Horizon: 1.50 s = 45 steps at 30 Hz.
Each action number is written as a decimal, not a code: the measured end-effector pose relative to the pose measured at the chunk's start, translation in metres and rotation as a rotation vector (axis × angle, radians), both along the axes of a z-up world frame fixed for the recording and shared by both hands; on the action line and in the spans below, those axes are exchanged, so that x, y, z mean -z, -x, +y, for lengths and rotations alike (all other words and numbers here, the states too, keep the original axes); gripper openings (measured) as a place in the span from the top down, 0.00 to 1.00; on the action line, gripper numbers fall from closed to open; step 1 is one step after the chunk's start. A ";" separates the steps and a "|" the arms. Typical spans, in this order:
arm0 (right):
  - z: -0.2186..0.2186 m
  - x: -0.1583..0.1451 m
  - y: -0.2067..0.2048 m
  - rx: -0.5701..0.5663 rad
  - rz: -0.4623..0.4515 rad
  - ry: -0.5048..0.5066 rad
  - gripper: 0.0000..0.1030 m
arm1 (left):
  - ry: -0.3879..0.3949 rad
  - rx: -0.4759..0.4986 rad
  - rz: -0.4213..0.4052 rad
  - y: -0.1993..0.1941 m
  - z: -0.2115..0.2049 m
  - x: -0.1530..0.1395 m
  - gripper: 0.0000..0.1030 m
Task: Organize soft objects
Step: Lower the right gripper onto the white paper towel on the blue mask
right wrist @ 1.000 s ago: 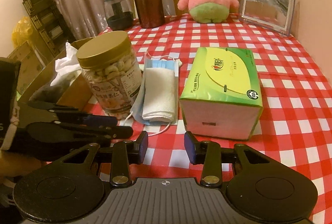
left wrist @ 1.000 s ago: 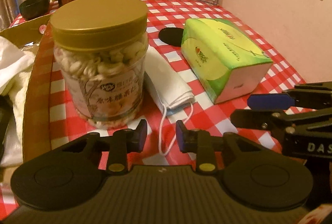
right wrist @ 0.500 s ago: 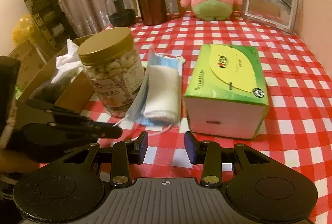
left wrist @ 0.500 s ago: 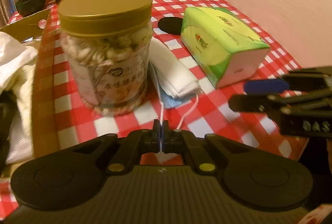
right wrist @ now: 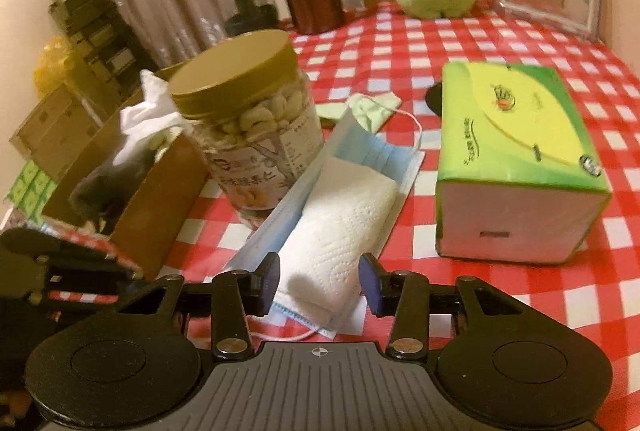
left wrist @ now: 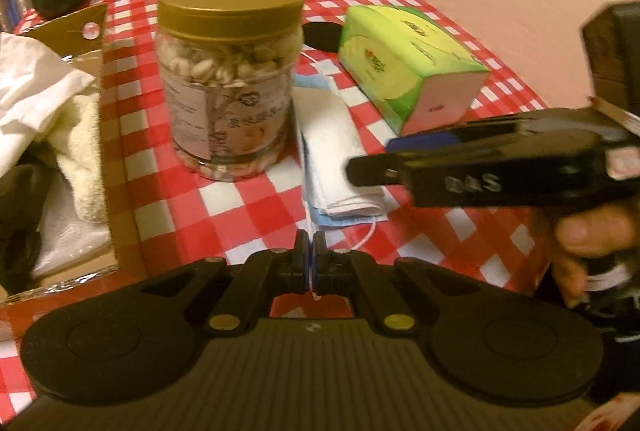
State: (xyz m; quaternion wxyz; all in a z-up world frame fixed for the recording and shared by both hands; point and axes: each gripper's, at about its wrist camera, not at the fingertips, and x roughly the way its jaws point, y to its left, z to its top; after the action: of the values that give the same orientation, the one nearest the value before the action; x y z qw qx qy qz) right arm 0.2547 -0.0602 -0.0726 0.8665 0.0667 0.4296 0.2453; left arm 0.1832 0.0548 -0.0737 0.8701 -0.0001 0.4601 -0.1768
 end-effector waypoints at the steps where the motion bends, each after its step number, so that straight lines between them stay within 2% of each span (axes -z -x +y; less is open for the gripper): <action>1: 0.000 0.002 -0.003 0.012 0.015 -0.014 0.51 | 0.002 0.001 0.001 0.000 0.000 0.001 1.00; 3: 0.003 0.006 -0.007 0.027 0.033 -0.032 0.48 | 0.006 0.007 0.009 -0.001 0.001 0.003 1.00; 8: 0.011 0.012 -0.010 0.034 0.031 0.000 0.50 | 0.004 0.004 0.012 -0.001 0.005 0.005 0.99; 9: 0.011 0.011 -0.010 0.033 0.034 0.003 0.66 | -0.003 0.000 0.008 -0.001 0.005 0.004 0.99; 11: 0.009 0.008 -0.010 0.024 0.036 0.018 0.81 | -0.020 -0.010 0.002 -0.002 0.006 0.002 0.93; 12: 0.007 0.006 -0.009 0.018 0.031 0.038 0.97 | -0.025 -0.017 0.000 -0.003 0.007 0.002 0.90; 14: 0.002 0.003 -0.007 0.017 0.024 0.057 1.00 | -0.014 -0.017 -0.002 -0.005 0.008 0.000 0.78; 15: -0.002 0.000 -0.005 0.018 0.020 0.064 1.00 | -0.011 -0.021 -0.003 -0.007 0.008 0.000 0.76; 19: -0.017 -0.004 0.000 0.031 0.033 0.055 1.00 | -0.021 -0.012 -0.022 -0.017 0.001 0.000 0.66; 22: -0.025 -0.005 0.001 0.046 0.047 0.003 0.99 | -0.038 -0.014 -0.042 -0.029 -0.005 0.004 0.66; 26: -0.025 -0.004 0.002 0.055 0.058 -0.031 0.97 | 0.014 -0.003 -0.003 -0.043 -0.005 0.010 0.68; 27: -0.026 -0.003 0.001 0.058 0.065 -0.035 0.89 | 0.021 -0.001 0.010 -0.045 -0.004 0.012 0.73; 28: -0.026 -0.003 0.000 0.062 0.070 -0.042 0.81 | 0.027 0.005 0.019 -0.045 -0.005 0.013 0.84; 29: -0.027 -0.002 -0.001 0.066 0.073 -0.053 0.62 | 0.034 0.010 0.031 -0.044 -0.005 0.014 0.92; 30: -0.029 -0.002 0.000 0.072 0.073 -0.063 0.54 | 0.046 0.013 0.041 -0.042 -0.005 0.014 0.94; 31: -0.029 -0.003 0.000 0.074 0.072 -0.066 0.51 | 0.066 0.014 0.051 -0.040 -0.005 0.014 0.95; 37: -0.024 0.000 0.000 0.055 0.093 -0.067 0.51 | 0.206 -0.005 0.123 -0.020 -0.002 0.014 0.99; 45: -0.001 0.007 0.001 0.020 0.084 0.034 0.51 | 0.153 -0.012 0.115 -0.010 0.003 0.010 0.99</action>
State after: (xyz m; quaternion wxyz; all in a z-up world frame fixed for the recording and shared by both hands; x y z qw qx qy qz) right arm 0.2536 -0.0612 -0.0799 0.8511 0.0666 0.4690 0.2264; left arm 0.1935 0.0579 -0.0840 0.8406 -0.0794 0.4947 -0.2057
